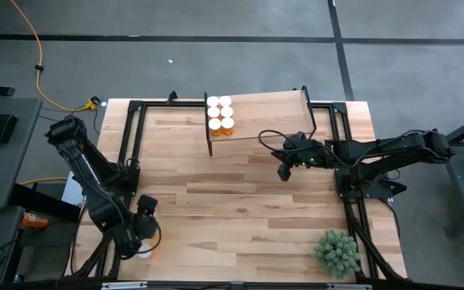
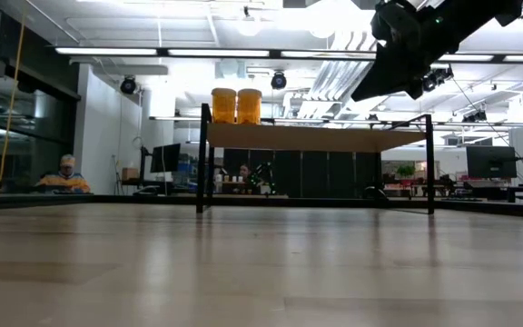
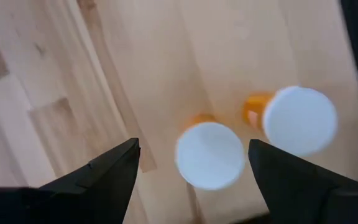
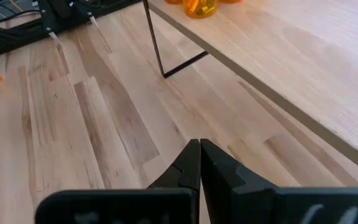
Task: Pick and place medicine bottles onto shelf by color
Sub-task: Put the orange pill bottle on the shelf
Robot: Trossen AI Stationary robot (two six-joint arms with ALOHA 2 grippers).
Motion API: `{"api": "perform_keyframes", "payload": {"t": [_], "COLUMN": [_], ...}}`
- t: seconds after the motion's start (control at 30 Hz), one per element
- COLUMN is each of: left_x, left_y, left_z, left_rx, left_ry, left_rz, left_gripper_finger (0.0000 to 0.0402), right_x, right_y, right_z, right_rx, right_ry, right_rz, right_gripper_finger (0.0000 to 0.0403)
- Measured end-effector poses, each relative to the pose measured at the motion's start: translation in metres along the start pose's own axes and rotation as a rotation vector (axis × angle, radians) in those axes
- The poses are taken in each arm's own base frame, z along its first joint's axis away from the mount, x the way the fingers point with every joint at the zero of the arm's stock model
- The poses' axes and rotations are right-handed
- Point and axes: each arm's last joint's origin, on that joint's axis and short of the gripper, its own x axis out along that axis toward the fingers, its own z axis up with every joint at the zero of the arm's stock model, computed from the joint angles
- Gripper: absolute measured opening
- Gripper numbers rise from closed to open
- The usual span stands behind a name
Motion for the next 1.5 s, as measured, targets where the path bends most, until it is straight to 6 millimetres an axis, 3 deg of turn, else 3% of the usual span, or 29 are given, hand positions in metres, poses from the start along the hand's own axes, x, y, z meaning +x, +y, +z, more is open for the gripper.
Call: {"api": "perform_keyframes", "payload": {"t": [0.6, 0.83, 1.27, 1.5], "left_x": [0.008, 0.023, 0.023, 0.034], "left_y": [-0.004, 0.000, -0.003, 0.001], "left_z": [0.000, -0.011, -0.005, -0.011], "left_rx": [0.077, 0.100, 0.178, 0.170], "left_ry": [0.072, 0.124, 0.050, 0.076], "left_rz": [-0.039, -0.048, -0.061, -0.074], "left_gripper_finger": [0.0292, 0.0292, 0.0292, 0.0292], "right_x": [0.000, 0.000, 0.000, 0.000], "right_y": [-0.001, -0.001, -0.001, -0.001], "right_z": [0.000, 0.000, 0.000, 0.000], "right_rx": [0.044, 0.044, 0.044, 0.042], "right_ry": [-0.009, -0.010, -0.009, -0.006], "right_rz": [-0.021, -0.021, -0.021, -0.023], "right_gripper_finger": [0.0000, 0.0000, 0.0000, 0.0000]}}
